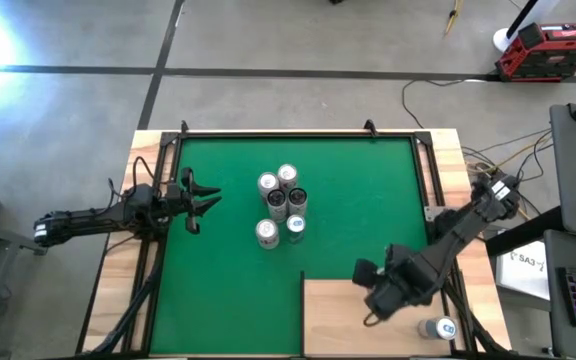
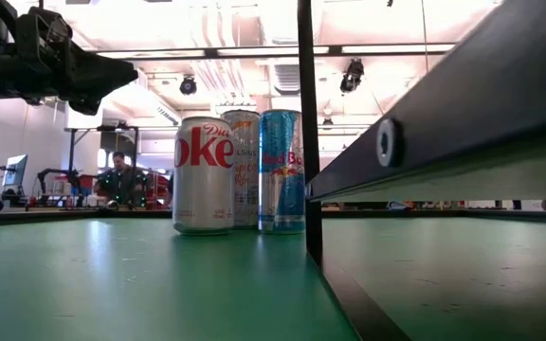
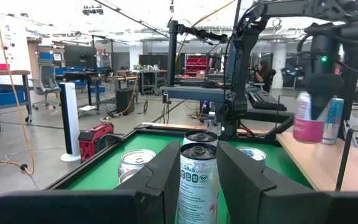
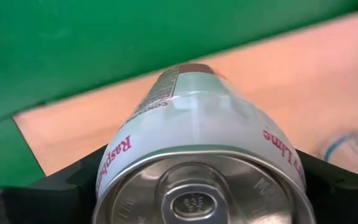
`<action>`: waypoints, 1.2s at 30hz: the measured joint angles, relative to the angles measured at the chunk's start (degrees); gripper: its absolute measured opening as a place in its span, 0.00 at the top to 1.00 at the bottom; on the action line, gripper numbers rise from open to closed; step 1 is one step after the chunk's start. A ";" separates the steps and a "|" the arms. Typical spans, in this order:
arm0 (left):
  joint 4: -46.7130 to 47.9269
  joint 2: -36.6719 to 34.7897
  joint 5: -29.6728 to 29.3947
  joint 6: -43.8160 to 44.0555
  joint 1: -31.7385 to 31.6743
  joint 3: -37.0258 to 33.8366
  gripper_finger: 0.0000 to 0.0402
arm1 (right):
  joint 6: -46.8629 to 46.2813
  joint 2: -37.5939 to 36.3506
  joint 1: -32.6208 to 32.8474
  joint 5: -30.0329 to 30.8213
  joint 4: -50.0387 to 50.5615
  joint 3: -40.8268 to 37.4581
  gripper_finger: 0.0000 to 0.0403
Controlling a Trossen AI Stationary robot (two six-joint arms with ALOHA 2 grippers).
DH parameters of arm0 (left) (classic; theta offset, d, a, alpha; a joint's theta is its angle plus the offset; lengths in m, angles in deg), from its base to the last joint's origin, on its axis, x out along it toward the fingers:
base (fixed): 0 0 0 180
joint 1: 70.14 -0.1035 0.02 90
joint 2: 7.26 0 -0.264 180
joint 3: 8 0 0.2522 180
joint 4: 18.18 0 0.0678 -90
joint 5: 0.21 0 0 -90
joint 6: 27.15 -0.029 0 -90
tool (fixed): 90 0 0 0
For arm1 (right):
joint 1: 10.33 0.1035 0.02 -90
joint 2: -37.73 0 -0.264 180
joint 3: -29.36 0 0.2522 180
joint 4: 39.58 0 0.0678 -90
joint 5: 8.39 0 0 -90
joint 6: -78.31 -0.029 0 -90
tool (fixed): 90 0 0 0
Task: Place canned beverage on shelf
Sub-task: Put the right pink white soda can on the shelf
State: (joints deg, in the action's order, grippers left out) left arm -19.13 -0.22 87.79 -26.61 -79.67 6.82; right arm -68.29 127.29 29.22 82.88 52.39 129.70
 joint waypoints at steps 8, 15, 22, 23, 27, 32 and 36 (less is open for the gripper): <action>0.01 0.01 0.00 -0.01 0.01 0.00 0.78 | -6.08 1.76 7.11 -1.48 -4.61 0.00 0.20; 0.01 0.01 0.00 0.00 0.01 0.00 0.78 | -9.62 4.10 11.57 -1.81 -7.44 0.25 0.19; 0.01 0.01 0.00 0.00 0.01 0.00 0.78 | -10.50 5.91 14.86 -1.75 -7.86 2.30 0.19; 0.02 0.00 0.00 -0.01 0.01 0.00 0.78 | -10.50 6.17 15.08 -1.80 -7.90 2.41 0.19; 0.23 0.01 -0.02 -0.01 0.01 0.00 0.78 | -10.47 7.00 15.62 -1.73 -7.80 2.98 0.19; 0.24 0.01 -0.01 0.01 0.01 0.00 0.78 | -10.34 7.65 15.70 -2.34 -7.82 3.04 0.19; 0.24 0.01 0.00 0.00 0.00 0.00 0.78 | -10.32 8.05 15.71 -3.62 -7.83 3.10 0.19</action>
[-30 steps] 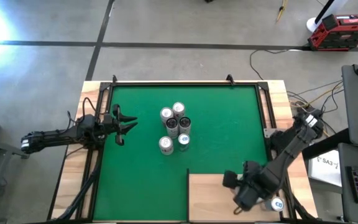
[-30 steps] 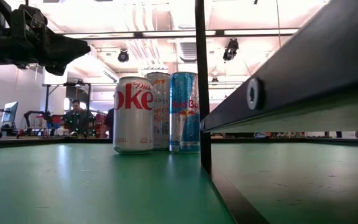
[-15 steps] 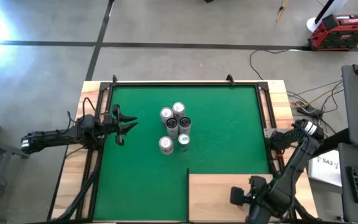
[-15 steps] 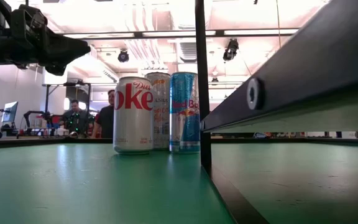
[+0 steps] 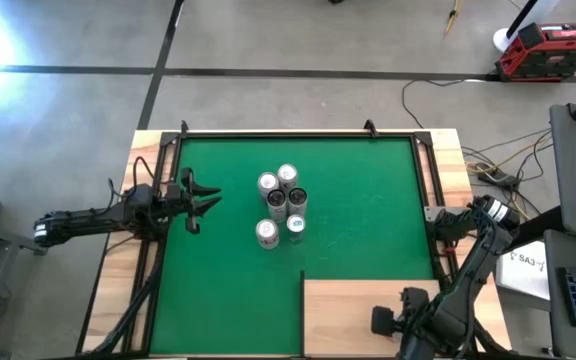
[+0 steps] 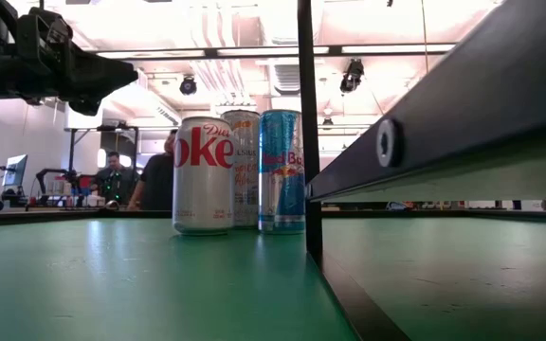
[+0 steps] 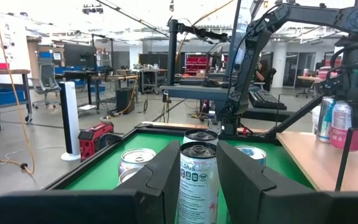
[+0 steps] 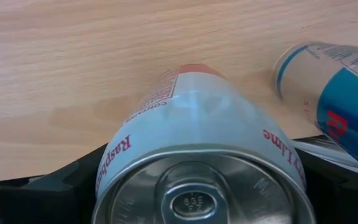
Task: Place canned beverage on shelf
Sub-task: Put the right pink white soda can on the shelf
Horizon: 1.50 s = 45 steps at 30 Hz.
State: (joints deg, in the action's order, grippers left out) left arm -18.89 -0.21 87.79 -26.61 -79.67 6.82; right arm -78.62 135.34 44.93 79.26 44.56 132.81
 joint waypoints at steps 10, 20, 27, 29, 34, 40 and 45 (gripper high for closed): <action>-0.01 0.00 -0.01 0.00 0.00 0.00 0.78 | -0.14 0.02 0.01 0.10 -1.82 0.00 0.19; -0.01 0.00 0.00 0.00 -0.01 0.00 0.78 | -1.57 0.02 0.01 0.19 -1.65 0.00 0.19; -0.01 -0.02 -0.02 0.01 0.01 0.00 0.78 | -3.80 0.23 -0.01 1.05 -0.64 2.26 0.19; -0.01 0.00 0.00 -0.01 0.01 0.00 0.78 | -3.80 0.21 -0.12 1.28 -0.14 2.80 0.19; -0.01 0.00 0.00 0.00 0.01 0.00 0.78 | -3.18 0.21 -0.55 1.09 0.14 2.84 0.19; -0.01 0.00 -0.01 0.01 0.00 0.00 0.78 | 3.57 0.47 -1.96 0.86 2.03 2.84 0.19; -0.01 0.00 -0.02 0.00 -0.01 0.00 0.78 | 9.67 0.53 -2.68 1.06 6.25 4.82 0.19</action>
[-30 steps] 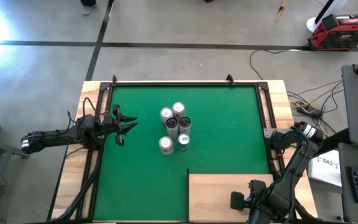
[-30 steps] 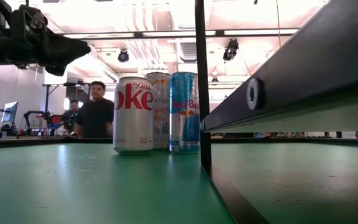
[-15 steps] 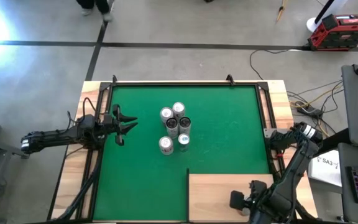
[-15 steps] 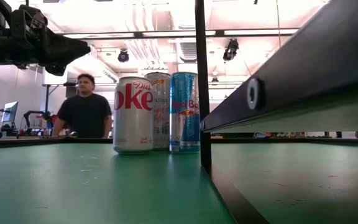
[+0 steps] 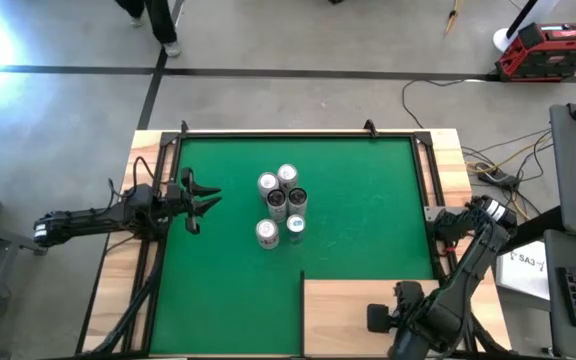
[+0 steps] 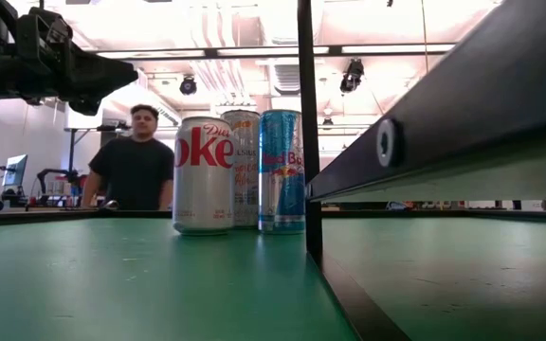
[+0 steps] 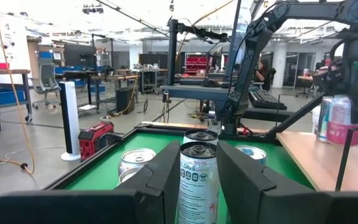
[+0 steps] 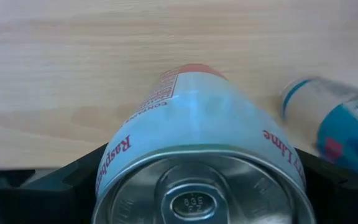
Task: Place canned beverage on shelf
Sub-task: Put the right pink white soda can on the shelf
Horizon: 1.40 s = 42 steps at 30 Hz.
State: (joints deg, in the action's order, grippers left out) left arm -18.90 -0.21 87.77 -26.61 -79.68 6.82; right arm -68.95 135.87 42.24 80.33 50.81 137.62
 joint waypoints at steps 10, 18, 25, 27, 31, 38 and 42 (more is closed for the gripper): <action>0.00 0.00 0.00 0.01 0.02 0.00 0.78 | 11.61 0.30 -0.02 3.41 1.34 0.17 0.19; 0.00 -0.01 0.00 0.01 0.02 0.00 0.78 | 15.37 2.13 0.29 1.03 0.46 0.15 0.19; 0.02 -0.02 0.00 0.00 0.01 0.00 0.78 | 15.99 2.28 1.71 -0.03 -1.13 0.15 0.19; 0.03 -0.02 0.01 0.00 0.00 0.00 0.78 | 16.01 2.28 2.14 -0.27 -1.54 0.15 0.19; 0.02 0.00 0.00 -0.01 0.02 0.00 0.78 | 15.99 2.28 2.69 -0.26 -2.27 0.12 0.19; 0.02 -0.01 0.01 0.00 0.02 0.00 0.78 | 16.57 2.28 2.68 -0.22 -3.29 0.12 0.19; 0.02 -0.02 0.02 0.01 0.02 0.00 0.78 | 16.73 2.28 2.69 -0.26 -3.68 -0.15 0.19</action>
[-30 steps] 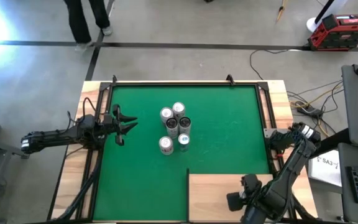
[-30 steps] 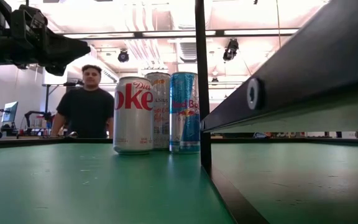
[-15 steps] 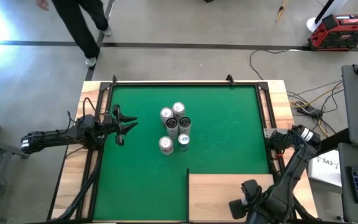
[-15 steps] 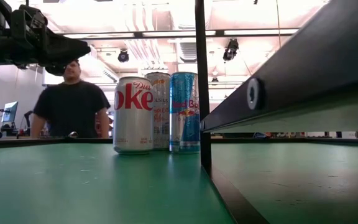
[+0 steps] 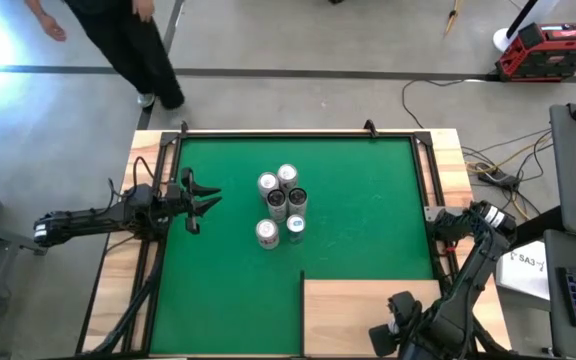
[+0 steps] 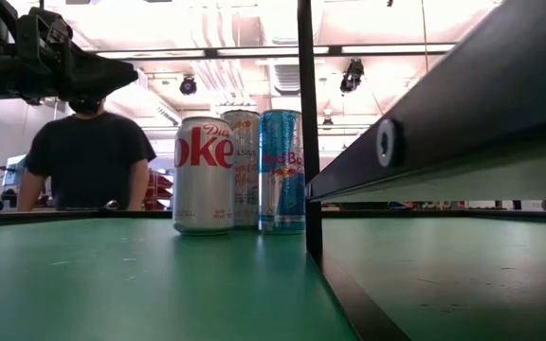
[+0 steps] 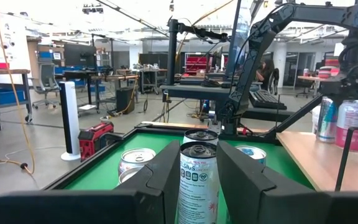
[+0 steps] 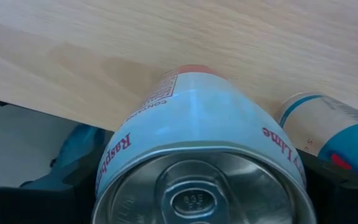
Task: Place canned beverage on shelf
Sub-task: Put the right pink white soda can on the shelf
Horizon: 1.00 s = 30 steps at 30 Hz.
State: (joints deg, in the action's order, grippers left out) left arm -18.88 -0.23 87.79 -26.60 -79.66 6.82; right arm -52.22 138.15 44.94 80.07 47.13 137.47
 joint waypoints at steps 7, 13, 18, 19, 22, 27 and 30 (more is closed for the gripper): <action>0.00 0.02 -0.02 0.00 0.00 0.00 0.78 | 1.71 0.00 -0.02 0.02 -0.04 -0.64 0.19; 0.00 0.02 -0.01 -0.02 0.00 0.00 0.78 | 2.30 0.00 -0.02 -0.21 -0.08 -0.82 0.19; 0.00 0.00 -0.01 -0.02 0.00 -0.01 0.78 | 2.27 0.00 -0.02 -0.40 -0.09 -0.86 0.19; 0.00 0.01 -0.01 0.00 -0.01 0.00 0.78 | 2.28 0.25 -0.02 -0.40 -0.13 -0.86 0.19; 0.00 0.00 0.00 -0.01 0.00 0.00 0.78 | 3.23 1.42 -0.04 -0.42 0.00 -0.86 0.19; 0.00 0.00 0.00 -0.02 -0.02 0.00 0.78 | 4.38 2.30 -0.07 -0.91 0.09 -0.79 0.19; 0.02 0.00 0.00 0.00 0.00 0.00 0.78 | 4.55 2.32 -0.07 -0.90 0.03 -0.79 0.19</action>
State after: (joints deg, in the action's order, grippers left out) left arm -18.86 -0.23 87.79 -26.60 -79.66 6.82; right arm -47.67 140.47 44.87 79.17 47.15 136.68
